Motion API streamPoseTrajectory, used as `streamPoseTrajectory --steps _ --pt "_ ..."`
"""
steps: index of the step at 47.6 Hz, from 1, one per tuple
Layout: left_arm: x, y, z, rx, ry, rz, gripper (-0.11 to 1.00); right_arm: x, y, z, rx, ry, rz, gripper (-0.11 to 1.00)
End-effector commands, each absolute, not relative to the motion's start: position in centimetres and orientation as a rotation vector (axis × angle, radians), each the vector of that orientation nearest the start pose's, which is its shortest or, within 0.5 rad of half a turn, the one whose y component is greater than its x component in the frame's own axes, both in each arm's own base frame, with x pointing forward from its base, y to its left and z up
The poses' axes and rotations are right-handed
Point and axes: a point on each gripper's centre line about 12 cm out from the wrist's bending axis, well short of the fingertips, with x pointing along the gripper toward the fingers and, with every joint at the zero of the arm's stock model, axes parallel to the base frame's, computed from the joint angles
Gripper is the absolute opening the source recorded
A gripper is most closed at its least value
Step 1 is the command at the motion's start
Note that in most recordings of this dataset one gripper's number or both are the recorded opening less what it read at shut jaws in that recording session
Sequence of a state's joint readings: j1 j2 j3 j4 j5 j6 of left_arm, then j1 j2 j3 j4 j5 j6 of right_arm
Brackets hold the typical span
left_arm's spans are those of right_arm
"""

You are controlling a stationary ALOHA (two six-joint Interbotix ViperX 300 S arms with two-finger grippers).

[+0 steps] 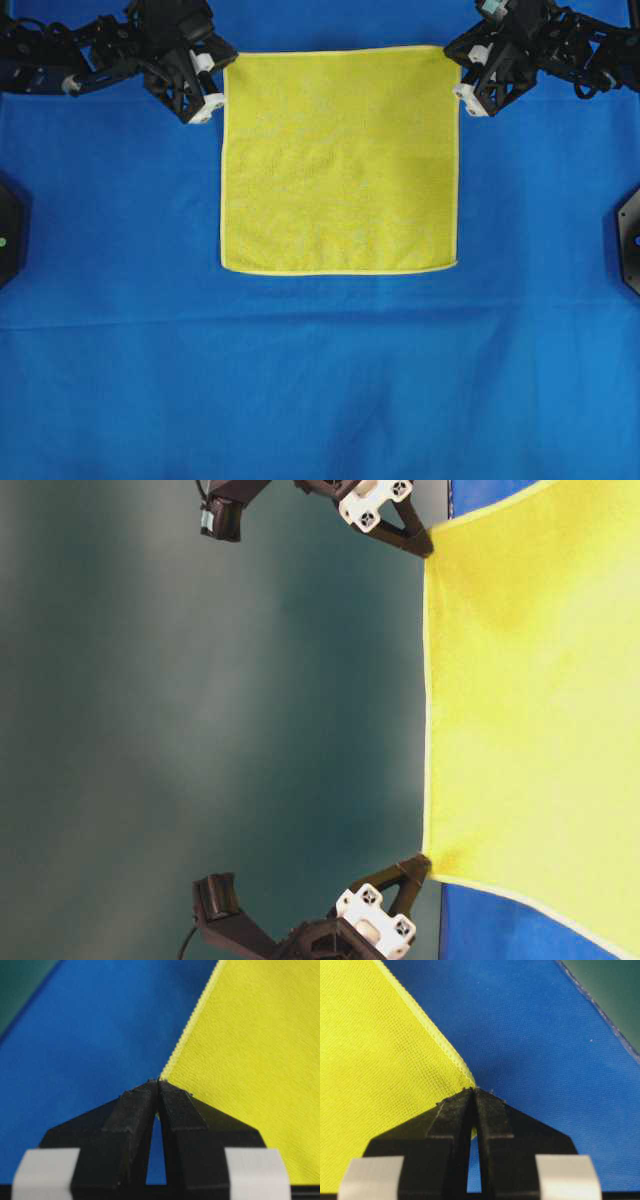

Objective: Fold the yellow towel.
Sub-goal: 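Lift the far corners and fold them toward the near edge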

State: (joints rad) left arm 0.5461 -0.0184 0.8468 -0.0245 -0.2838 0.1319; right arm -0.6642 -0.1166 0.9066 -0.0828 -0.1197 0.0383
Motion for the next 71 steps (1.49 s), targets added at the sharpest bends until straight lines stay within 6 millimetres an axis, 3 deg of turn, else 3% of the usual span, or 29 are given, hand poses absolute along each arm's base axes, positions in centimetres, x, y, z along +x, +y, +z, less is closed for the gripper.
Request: streamPoseTrajectory --steps 1,11,26,40,47,58,71 --pt "30.7 18.1 15.7 -0.028 0.532 0.495 0.04 26.2 -19.6 15.4 0.172 0.631 -0.6 0.02" --pt "30.8 14.6 15.8 -0.022 0.563 0.408 0.04 26.6 -15.8 15.6 0.178 0.661 -0.512 0.02" --pt "31.3 5.2 14.7 -0.034 0.634 0.157 0.04 26.1 -8.4 15.4 0.225 0.73 -0.341 0.02" --pt "31.4 -0.3 14.0 -0.1 0.685 0.03 0.03 26.6 -3.1 14.8 0.269 0.773 -0.203 0.02" --pt "31.7 -1.6 14.0 -0.098 0.684 -0.004 0.04 26.8 -2.3 14.7 0.284 0.778 -0.186 0.02" --pt "31.9 -1.6 14.2 -0.098 0.667 -0.005 0.05 26.9 -2.3 14.6 0.28 0.781 -0.184 0.02" --pt "32.1 -1.5 14.3 -0.1 0.661 -0.002 0.36 27.0 -1.6 14.8 0.273 0.779 -0.162 0.02"
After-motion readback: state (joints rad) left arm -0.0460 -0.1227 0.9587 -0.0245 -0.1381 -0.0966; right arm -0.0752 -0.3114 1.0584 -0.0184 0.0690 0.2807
